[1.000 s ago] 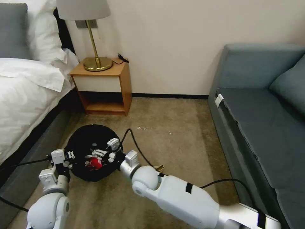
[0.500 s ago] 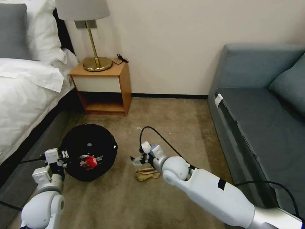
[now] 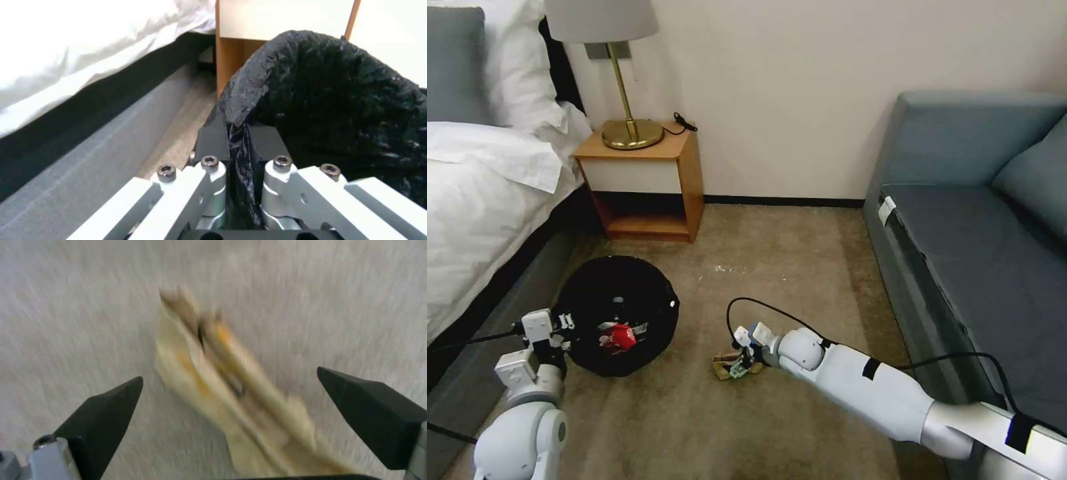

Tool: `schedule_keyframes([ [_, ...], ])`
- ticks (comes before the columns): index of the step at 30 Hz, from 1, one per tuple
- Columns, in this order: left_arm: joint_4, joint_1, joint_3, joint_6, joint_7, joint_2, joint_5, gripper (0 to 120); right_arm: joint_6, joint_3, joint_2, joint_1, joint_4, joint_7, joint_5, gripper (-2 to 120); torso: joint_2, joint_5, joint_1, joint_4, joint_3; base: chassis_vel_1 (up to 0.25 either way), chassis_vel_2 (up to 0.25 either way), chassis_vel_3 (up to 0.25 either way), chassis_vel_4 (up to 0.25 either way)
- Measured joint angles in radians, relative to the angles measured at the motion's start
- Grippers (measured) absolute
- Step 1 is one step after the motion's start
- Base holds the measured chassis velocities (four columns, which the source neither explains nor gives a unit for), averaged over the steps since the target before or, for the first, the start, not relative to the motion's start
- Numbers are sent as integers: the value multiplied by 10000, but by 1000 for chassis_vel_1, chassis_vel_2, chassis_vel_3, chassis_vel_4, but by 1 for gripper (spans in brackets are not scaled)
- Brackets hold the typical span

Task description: Pick up the trash bin, then pick up the garbage on the floor and place it into the trash bin.

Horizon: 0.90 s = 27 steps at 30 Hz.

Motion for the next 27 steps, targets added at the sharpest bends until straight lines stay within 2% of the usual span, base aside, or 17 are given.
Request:
schedule_keyframes([
  [9, -5, -23, 57, 0, 0, -66, 14, 6, 378, 625, 144, -211, -1047, -394, -789, 98, 0, -1, 0, -2, 0, 0, 0, 0, 0],
  [13, 12, -30, 79, 0, 0, -81, 20, 6, 538, 923, 239, -211, -1425, -562, -1052, 79, 1, -1, 0, -1, 0, 0, 0, 0, 0],
  [14, 12, -30, 79, 0, 0, -81, 20, 6, 538, 923, 239, -211, -1425, -562, -1052, 79, 1, -1, 0, -1, 0, 0, 0, 0, 0],
  [16, 16, -24, 74, 0, 1, -80, 26, 6, 622, 989, 271, -223, -1509, -663, -1153, 70, 0, -1, 0, -1, 0, 0, 0, 0, 0],
  [17, 16, -24, 74, 0, 1, -80, 26, 6, 622, 989, 271, -223, -1509, -663, -1153, 70, 0, -1, 0, -1, 0, 0, 0, 0, 0],
  [20, 16, -1, 51, 0, 0, -73, 29, 6, 705, 1061, 307, -288, -1543, -716, -1258, 54, 0, -1, 0, -1, 0, 0, 0, 0, 0],
  [21, 16, -1, 51, 0, 0, -73, 29, 6, 705, 1061, 307, -288, -1543, -716, -1258, 54, 0, -1, 0, -1, 0, 0, 0, 0, 0],
  [24, 16, 19, 45, 0, 1, -74, 29, 6, 732, 1112, 320, -338, -1553, -787, -1340, 39, 1, -1, 0, 0, 0, 0, 0, 0, 0],
  [25, 16, 19, 45, 0, 1, -74, 29, 6, 732, 1112, 320, -338, -1553, -787, -1340, 39, 1, -1, 0, 0, 0, 0, 0, 0, 0],
  [27, 6, 29, 29, 3, 2, -73, 17, 6, 752, 1133, 273, -364, -1481, -876, -1398, 30, 0, -1, 0, -1, 0, 0, 0, 0, 0],
])
